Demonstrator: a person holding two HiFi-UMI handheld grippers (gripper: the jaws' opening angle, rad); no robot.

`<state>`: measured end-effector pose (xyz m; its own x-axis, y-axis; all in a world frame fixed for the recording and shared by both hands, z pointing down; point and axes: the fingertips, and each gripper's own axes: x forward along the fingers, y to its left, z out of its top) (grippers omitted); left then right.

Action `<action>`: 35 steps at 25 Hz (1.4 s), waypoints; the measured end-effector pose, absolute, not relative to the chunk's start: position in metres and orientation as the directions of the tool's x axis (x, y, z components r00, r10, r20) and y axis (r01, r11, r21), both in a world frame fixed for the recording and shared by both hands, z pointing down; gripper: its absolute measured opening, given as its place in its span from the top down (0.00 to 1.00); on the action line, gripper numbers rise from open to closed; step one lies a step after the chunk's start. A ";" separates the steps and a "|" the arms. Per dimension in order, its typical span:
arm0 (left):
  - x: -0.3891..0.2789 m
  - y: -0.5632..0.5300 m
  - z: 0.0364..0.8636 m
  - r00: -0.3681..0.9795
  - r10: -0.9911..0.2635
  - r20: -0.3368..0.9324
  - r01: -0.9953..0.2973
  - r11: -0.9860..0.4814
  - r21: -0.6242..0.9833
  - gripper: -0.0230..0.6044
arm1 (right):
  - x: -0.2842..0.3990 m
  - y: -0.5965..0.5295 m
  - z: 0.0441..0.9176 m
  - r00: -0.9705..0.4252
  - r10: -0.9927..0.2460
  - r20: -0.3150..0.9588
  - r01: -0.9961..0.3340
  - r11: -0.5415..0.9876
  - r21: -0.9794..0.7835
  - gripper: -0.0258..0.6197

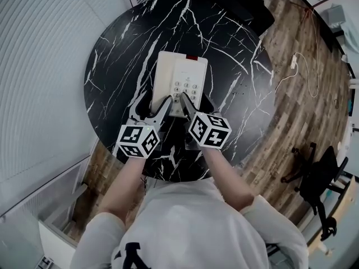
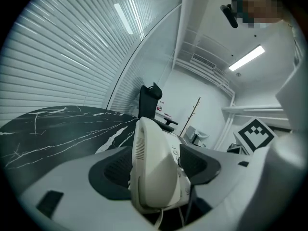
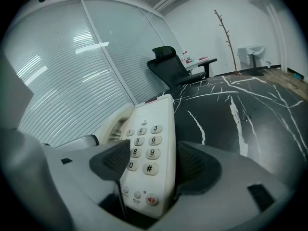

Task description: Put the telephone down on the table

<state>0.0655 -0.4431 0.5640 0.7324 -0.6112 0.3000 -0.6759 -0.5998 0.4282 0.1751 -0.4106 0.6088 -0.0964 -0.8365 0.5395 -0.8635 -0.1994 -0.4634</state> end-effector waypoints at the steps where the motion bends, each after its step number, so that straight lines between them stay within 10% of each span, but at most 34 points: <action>1: 0.064 -0.442 0.564 0.730 -0.613 0.302 -0.679 -0.601 0.422 0.47 | 0.176 -0.409 0.609 -0.088 -0.836 0.542 -0.866 -0.205 -0.456 0.45; 8: 0.043 -0.436 0.524 0.694 -0.683 0.229 -0.709 -0.591 0.386 0.50 | 0.195 -0.390 0.573 0.018 -0.878 0.479 -0.891 -0.231 -0.391 0.47; 14: 0.043 -0.415 0.434 0.709 -0.702 0.070 -0.682 -0.657 0.321 0.84 | 0.187 -0.376 0.471 0.042 -0.971 0.235 -0.942 -0.117 -0.315 0.88; 21: 0.043 -0.365 0.365 0.780 -0.625 -0.034 -0.595 -0.758 0.269 0.95 | 0.144 -0.350 0.384 -0.042 -0.999 -0.006 -0.963 0.042 -0.265 0.91; 35: 0.042 -0.310 0.317 0.795 -0.599 -0.092 -0.563 -0.786 0.256 0.95 | 0.132 -0.295 0.330 -0.082 -0.992 -0.094 -0.963 0.103 -0.248 0.91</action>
<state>0.0417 -0.3102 0.3172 0.7952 -0.5993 -0.0918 -0.5627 -0.7859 0.2563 0.1317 -0.2954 0.3296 -0.0819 -0.9922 -0.0938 -0.9634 0.1029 -0.2475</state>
